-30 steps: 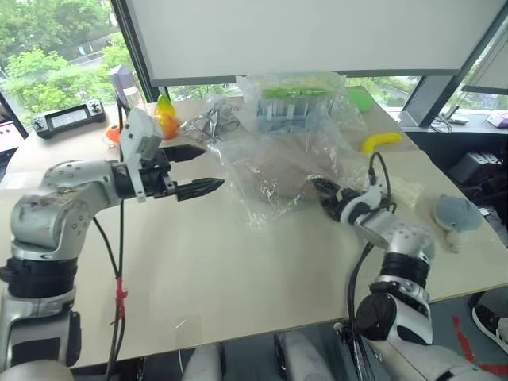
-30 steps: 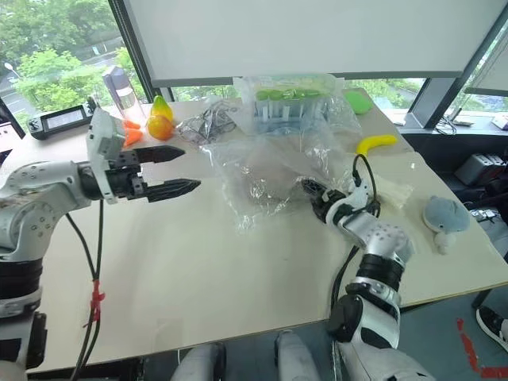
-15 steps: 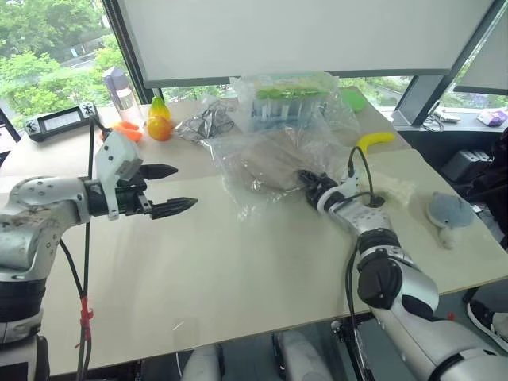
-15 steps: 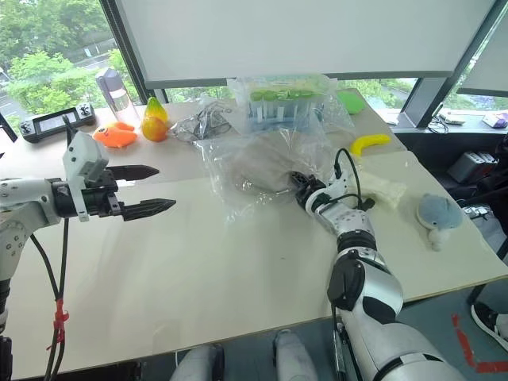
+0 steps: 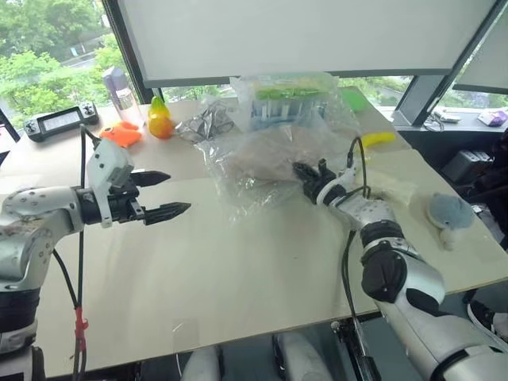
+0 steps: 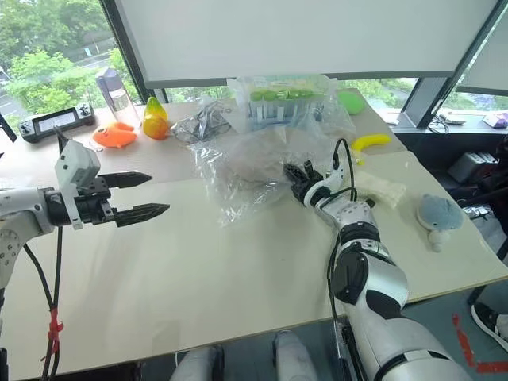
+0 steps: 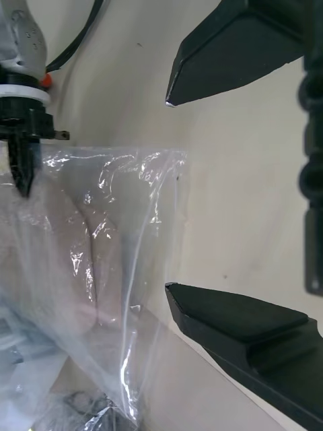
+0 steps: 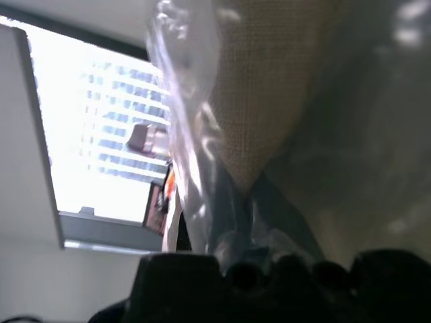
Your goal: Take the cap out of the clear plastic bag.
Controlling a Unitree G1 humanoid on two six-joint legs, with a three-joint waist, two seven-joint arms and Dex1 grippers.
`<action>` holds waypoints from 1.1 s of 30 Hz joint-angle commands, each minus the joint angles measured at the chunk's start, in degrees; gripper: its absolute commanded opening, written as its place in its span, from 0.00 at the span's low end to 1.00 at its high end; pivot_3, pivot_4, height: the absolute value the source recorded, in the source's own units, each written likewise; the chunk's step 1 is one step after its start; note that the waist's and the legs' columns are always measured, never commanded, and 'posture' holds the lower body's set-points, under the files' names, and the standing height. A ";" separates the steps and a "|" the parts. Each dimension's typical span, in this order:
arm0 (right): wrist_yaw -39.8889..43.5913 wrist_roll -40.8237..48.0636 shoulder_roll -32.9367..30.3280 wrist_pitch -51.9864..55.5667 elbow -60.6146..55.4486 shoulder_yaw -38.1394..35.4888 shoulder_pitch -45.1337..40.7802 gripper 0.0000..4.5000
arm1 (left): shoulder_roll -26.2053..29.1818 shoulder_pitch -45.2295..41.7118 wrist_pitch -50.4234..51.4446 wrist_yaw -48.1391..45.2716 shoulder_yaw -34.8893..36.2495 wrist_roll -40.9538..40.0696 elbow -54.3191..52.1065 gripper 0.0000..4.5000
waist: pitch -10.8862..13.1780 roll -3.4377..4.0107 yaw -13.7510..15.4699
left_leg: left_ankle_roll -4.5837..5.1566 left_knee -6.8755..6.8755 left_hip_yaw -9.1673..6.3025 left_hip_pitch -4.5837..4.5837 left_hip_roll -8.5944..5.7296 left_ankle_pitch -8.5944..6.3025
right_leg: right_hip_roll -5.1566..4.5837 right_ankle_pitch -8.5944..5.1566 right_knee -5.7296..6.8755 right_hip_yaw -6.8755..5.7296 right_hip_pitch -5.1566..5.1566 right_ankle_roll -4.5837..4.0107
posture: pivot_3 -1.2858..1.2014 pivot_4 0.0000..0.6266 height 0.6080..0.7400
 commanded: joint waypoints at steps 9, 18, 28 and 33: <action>30.56 -5.05 0.07 10.97 -9.21 21.69 -6.30 0.01 | 0.74 3.39 1.69 -0.05 3.79 -3.78 -4.91 1.00 | 0.01 0.01 0.30 | -0.01 -0.18 0.00 -0.05 -0.04 -0.01 | -0.06 -0.02 -0.11 -0.02 -0.05 0.02 | 0.52 0.24 1.00; 34.42 -16.79 1.62 -3.59 6.63 29.26 -12.26 0.01 | 0.29 7.34 2.49 2.43 6.20 -4.52 -8.06 1.00 | 0.01 0.01 0.26 | -0.02 -0.14 0.00 -0.02 -0.04 -0.01 | -0.05 -0.01 -0.04 -0.04 -0.08 0.01 | 0.52 0.24 1.00; 24.47 -26.09 1.85 -19.98 13.48 28.58 -10.94 0.22 | -0.63 9.18 3.86 5.14 6.48 -6.61 -11.19 1.00 | 0.01 0.01 0.56 | -0.02 -0.14 0.00 0.00 -0.08 -0.01 | -0.09 -0.01 -0.03 -0.03 -0.07 0.00 | 0.52 0.24 1.00; 19.08 -26.72 1.90 -23.93 13.84 25.03 -11.63 0.59 | -1.04 8.45 4.30 6.09 5.30 -7.43 -11.74 1.00 | 0.01 0.01 0.27 | -0.02 -0.13 -0.01 0.05 -0.06 -0.01 | -0.08 0.00 0.01 -0.03 -0.01 -0.02 | 0.52 0.24 1.00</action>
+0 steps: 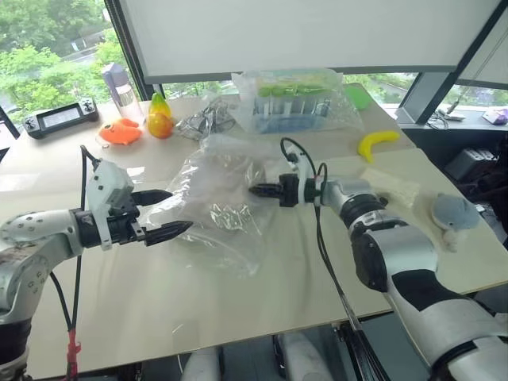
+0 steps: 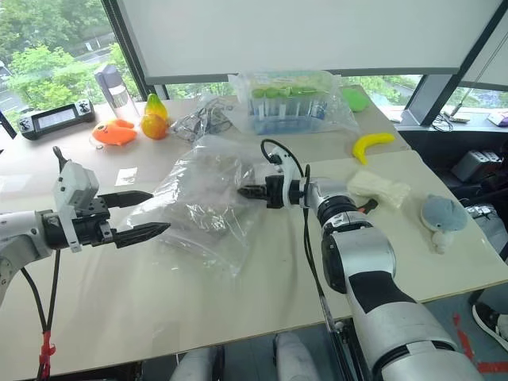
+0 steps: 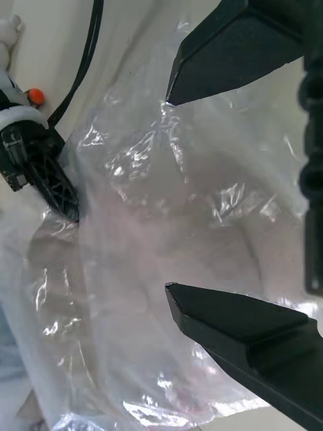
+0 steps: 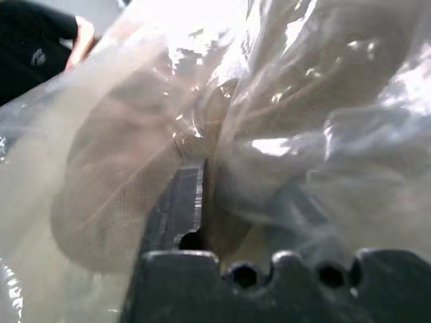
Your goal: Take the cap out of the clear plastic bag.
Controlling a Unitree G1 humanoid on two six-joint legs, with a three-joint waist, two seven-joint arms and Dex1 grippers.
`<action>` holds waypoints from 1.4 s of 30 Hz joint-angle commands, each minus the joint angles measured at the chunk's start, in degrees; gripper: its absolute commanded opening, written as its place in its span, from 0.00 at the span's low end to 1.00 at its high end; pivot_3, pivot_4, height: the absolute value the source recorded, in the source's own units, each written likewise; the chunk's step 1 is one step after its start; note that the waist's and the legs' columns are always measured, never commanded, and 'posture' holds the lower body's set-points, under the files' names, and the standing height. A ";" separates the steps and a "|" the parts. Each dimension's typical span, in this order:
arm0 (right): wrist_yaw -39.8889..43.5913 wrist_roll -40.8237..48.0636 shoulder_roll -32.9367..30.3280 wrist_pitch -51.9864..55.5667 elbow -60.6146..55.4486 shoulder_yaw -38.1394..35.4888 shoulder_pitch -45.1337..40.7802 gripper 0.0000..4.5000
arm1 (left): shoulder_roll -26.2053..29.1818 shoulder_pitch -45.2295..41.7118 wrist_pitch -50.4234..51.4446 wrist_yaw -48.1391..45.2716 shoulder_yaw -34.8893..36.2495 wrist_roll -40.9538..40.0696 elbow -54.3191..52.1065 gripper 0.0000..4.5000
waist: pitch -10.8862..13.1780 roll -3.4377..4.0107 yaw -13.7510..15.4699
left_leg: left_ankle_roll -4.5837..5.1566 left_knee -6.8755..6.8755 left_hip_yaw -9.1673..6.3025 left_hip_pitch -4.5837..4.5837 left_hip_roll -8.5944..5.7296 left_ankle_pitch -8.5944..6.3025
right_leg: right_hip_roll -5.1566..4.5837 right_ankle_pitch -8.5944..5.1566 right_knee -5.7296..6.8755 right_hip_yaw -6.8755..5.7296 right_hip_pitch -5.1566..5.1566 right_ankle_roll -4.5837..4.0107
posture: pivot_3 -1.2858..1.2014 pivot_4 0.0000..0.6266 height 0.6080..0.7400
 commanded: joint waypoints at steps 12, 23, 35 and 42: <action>-12.95 -3.85 -10.00 1.33 -0.35 -3.28 4.40 0.99 | -1.57 -8.64 -2.51 -1.82 -6.65 1.52 4.41 1.00 | -0.01 -0.01 1.38 | 0.00 0.04 0.00 0.05 -0.04 0.00 | -0.02 0.00 -0.07 -0.01 0.13 0.00 | 0.52 0.24 1.00; -1.57 -2.20 -21.39 3.45 -56.40 4.37 25.10 0.99 | -3.31 -13.98 -7.61 -2.53 -7.68 5.97 13.80 1.00 | 0.02 0.03 1.24 | 0.00 0.24 0.00 0.00 -0.07 0.00 | -0.05 0.00 0.00 0.01 0.15 0.10 | 0.52 0.24 1.00; -12.14 -2.87 -16.17 21.62 -99.55 22.51 34.75 0.99 | -4.62 -15.72 -11.08 -4.61 -9.45 9.60 16.90 1.00 | -0.03 -0.05 2.15 | -0.01 0.53 0.07 0.35 0.00 0.00 | 0.00 -0.15 0.57 0.08 0.25 -0.10 | 0.52 0.24 1.00; -12.08 -3.69 -14.70 21.95 -99.06 29.18 35.01 0.99 | -4.26 -14.35 -8.55 -5.09 -7.56 7.28 14.68 1.00 | -0.03 -0.05 2.82 | -0.01 0.58 0.07 -0.01 -0.01 0.00 | -0.02 -0.16 0.59 0.07 -0.05 -0.03 | 0.52 0.24 1.00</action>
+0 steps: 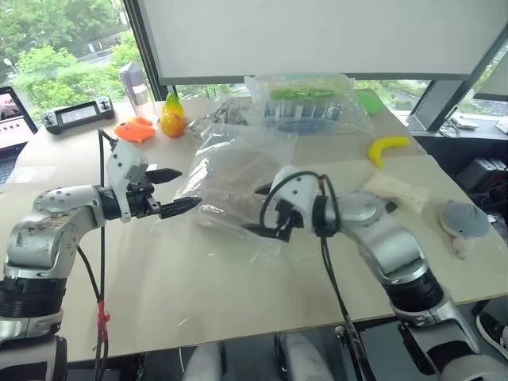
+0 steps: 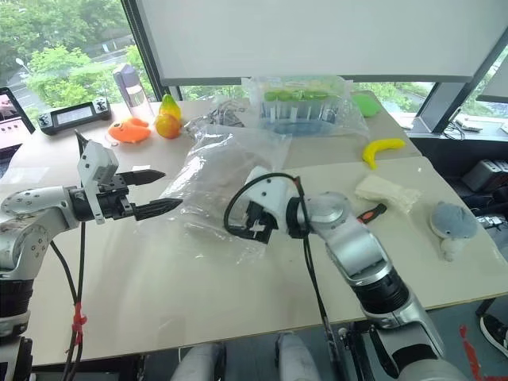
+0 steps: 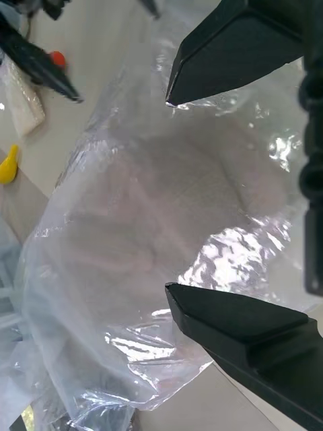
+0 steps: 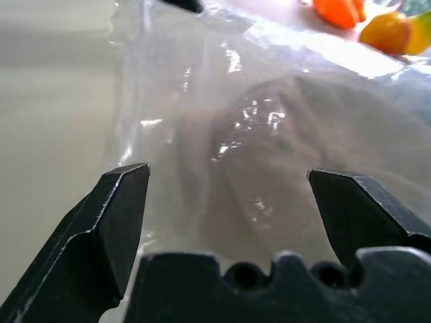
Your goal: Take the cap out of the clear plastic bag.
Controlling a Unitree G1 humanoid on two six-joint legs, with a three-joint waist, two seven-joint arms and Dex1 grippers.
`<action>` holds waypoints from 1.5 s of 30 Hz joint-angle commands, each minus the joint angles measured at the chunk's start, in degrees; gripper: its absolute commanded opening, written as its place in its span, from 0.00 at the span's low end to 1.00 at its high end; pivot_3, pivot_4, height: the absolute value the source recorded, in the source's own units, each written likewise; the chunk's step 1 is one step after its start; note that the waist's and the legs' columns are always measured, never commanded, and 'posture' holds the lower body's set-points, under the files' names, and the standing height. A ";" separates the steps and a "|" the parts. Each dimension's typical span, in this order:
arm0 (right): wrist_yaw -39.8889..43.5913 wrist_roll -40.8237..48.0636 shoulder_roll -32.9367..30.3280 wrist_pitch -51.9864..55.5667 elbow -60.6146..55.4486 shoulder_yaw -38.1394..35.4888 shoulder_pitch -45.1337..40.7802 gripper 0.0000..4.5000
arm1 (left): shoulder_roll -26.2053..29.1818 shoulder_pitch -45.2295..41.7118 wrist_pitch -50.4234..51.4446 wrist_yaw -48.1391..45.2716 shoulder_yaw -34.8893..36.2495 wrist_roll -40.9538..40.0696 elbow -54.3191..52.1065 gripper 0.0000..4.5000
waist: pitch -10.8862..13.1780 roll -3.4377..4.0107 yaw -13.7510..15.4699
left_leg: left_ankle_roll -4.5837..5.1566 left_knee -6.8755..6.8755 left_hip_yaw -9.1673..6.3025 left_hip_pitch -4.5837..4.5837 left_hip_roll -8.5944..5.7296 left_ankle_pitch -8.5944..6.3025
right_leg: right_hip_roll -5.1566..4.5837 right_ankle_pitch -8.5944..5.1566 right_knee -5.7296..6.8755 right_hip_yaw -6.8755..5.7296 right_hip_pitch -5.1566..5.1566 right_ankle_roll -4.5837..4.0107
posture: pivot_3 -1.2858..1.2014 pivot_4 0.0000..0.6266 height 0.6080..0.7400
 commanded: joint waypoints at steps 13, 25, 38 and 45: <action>-6.06 -7.35 0.53 -0.68 -0.14 8.17 -1.80 0.99 | 2.24 3.82 6.94 0.67 5.68 -6.14 -10.45 1.00 | 0.00 -0.01 -0.05 | 0.00 0.07 -0.03 0.08 0.02 0.00 | 0.01 0.00 0.03 -0.05 0.08 0.00 | 0.52 0.24 1.00; -18.29 -22.62 5.83 -22.52 18.41 10.03 -6.77 0.29 | 6.59 23.92 20.49 3.28 30.71 -19.54 -26.65 1.00 | -0.01 -0.03 -1.22 | -0.02 0.06 -0.01 0.06 0.05 -0.02 | 0.01 -0.03 0.06 -0.05 -0.02 -0.04 | 0.52 0.24 1.00; -18.59 -21.00 9.20 -29.13 29.92 0.61 -13.67 0.01 | -2.15 38.09 17.76 17.12 23.87 -22.97 -42.41 1.00 | -0.03 -0.07 -1.05 | -0.05 0.06 -0.05 0.29 0.03 -0.03 | -0.03 -0.32 0.05 -0.08 0.24 -0.54 | 0.52 0.24 1.00; -18.97 -20.14 12.34 -25.64 32.98 -2.24 -15.07 0.01 | -11.87 31.16 9.71 24.90 14.37 -16.08 -35.71 1.00 | -0.03 -0.08 -1.18 | -0.05 0.05 -0.06 0.30 0.05 -0.03 | 0.02 -0.34 0.08 -0.09 0.24 -0.58 | 0.52 0.24 1.00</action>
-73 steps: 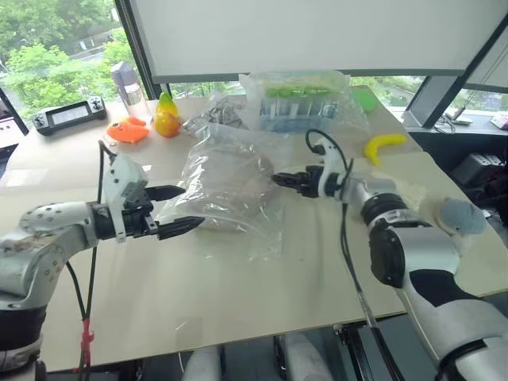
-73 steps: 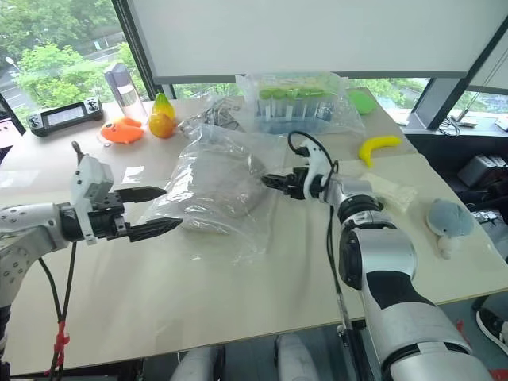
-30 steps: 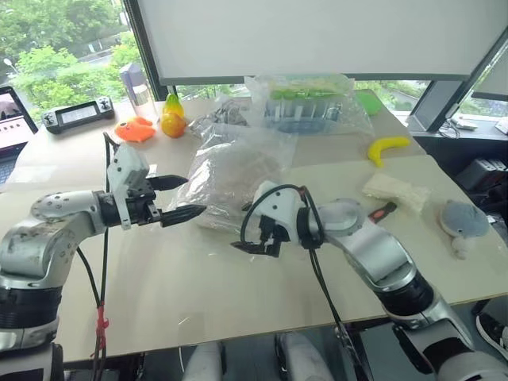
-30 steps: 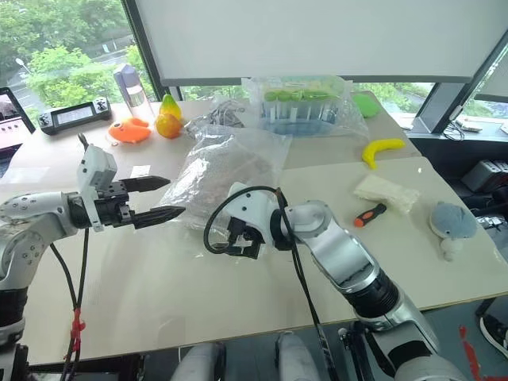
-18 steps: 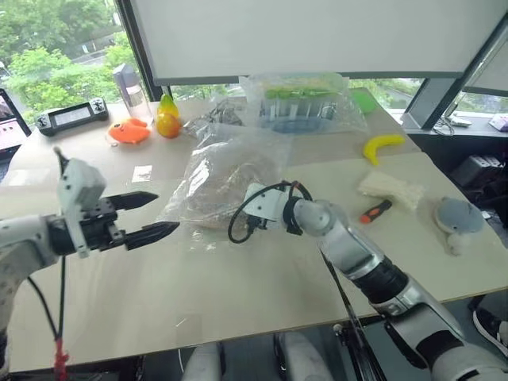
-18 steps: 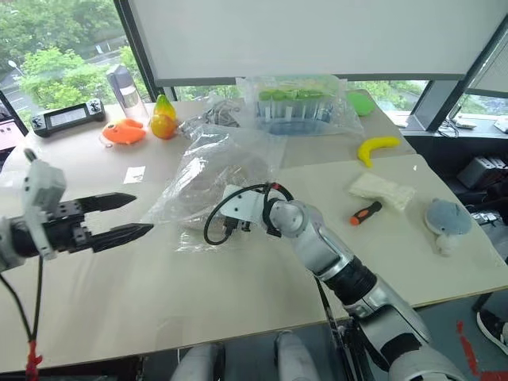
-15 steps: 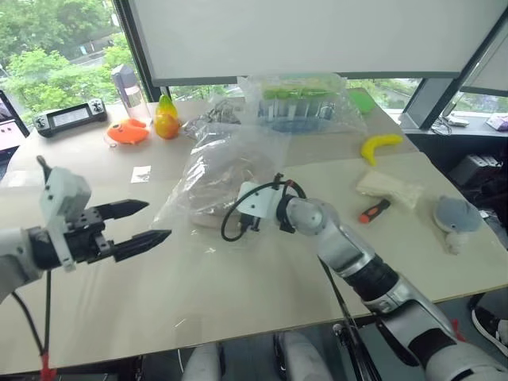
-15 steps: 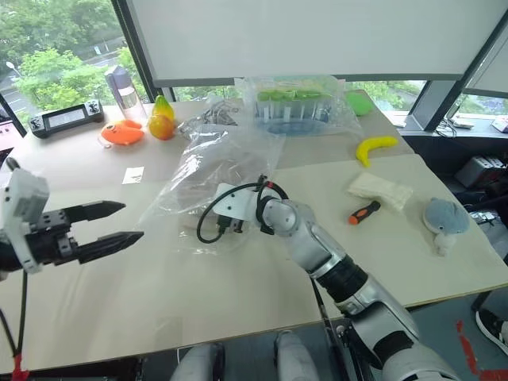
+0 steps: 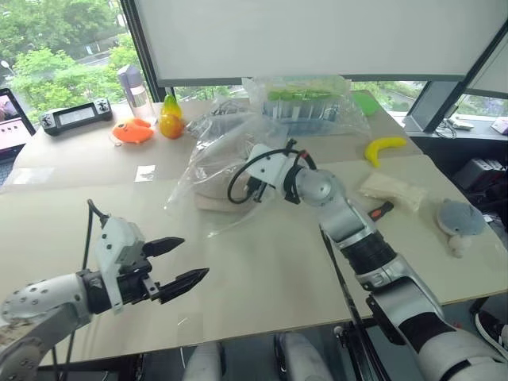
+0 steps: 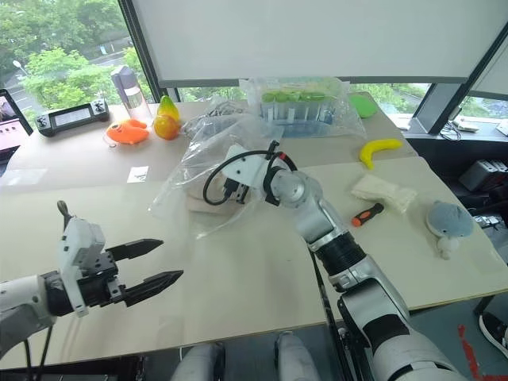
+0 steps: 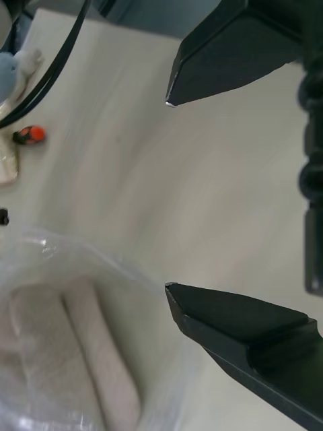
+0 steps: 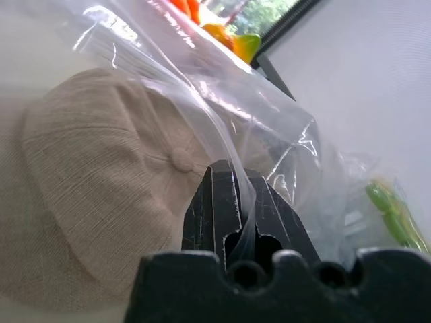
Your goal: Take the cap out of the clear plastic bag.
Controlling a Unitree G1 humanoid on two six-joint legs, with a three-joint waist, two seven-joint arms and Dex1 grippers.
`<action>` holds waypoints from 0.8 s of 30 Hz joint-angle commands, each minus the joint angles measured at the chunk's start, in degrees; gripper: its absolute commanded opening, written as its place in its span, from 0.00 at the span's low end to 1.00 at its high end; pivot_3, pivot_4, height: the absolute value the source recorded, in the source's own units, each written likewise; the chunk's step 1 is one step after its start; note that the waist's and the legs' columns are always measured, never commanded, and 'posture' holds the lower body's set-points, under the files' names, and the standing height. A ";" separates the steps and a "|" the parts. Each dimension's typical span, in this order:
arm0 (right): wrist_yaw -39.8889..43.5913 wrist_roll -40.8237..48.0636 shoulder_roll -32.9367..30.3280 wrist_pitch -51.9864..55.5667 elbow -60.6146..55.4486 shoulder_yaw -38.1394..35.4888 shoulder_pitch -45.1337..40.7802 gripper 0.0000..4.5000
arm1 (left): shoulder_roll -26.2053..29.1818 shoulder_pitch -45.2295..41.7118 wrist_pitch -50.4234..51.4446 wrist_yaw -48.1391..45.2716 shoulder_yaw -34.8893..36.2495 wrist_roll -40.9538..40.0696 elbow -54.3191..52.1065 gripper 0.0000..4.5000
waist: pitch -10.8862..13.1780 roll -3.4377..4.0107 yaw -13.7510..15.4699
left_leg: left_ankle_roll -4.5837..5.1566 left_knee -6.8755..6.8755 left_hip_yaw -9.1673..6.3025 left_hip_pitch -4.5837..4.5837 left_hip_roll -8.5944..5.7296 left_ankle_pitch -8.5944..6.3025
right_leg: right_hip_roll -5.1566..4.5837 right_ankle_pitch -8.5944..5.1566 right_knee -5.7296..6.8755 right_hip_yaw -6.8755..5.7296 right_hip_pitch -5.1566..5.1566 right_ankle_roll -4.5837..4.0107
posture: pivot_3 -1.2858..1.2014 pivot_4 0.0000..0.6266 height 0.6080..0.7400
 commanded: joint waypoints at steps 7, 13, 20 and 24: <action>0.62 -0.23 0.91 3.33 -1.32 -2.06 -1.02 0.01 | -18.67 -10.45 -1.14 13.35 -14.62 0.36 9.32 1.00 | -0.04 -0.06 0.28 | 0.00 0.01 -0.02 -0.02 -0.07 0.00 | -0.04 0.31 -0.07 0.01 0.08 0.51 | 0.52 0.24 1.00; 0.90 1.02 2.16 5.44 -3.08 -2.64 -0.01 0.01 | -31.19 -15.38 2.04 26.22 -14.03 -4.13 16.81 1.00 | -0.06 -0.09 0.42 | 0.01 0.02 -0.02 0.03 -0.07 0.00 | -0.02 0.33 -0.03 0.03 0.11 0.53 | 0.52 0.24 1.00; 3.38 3.09 2.89 11.52 -9.65 -2.98 2.20 0.01 | -40.78 -22.20 1.38 36.22 -8.80 -10.26 27.29 1.00 | -0.06 -0.09 0.73 | 0.01 0.04 -0.04 -0.03 -0.10 0.00 | -0.02 0.34 -0.09 0.03 0.11 0.56 | 0.52 0.24 1.00; 4.02 3.05 2.15 13.51 -11.75 -3.15 2.67 0.01 | -42.56 -21.32 0.26 41.40 -4.24 -14.62 27.83 1.00 | -0.06 -0.09 0.88 | 0.01 0.04 -0.04 -0.04 -0.10 0.00 | -0.02 0.35 -0.12 0.03 0.11 0.58 | 0.52 0.24 1.00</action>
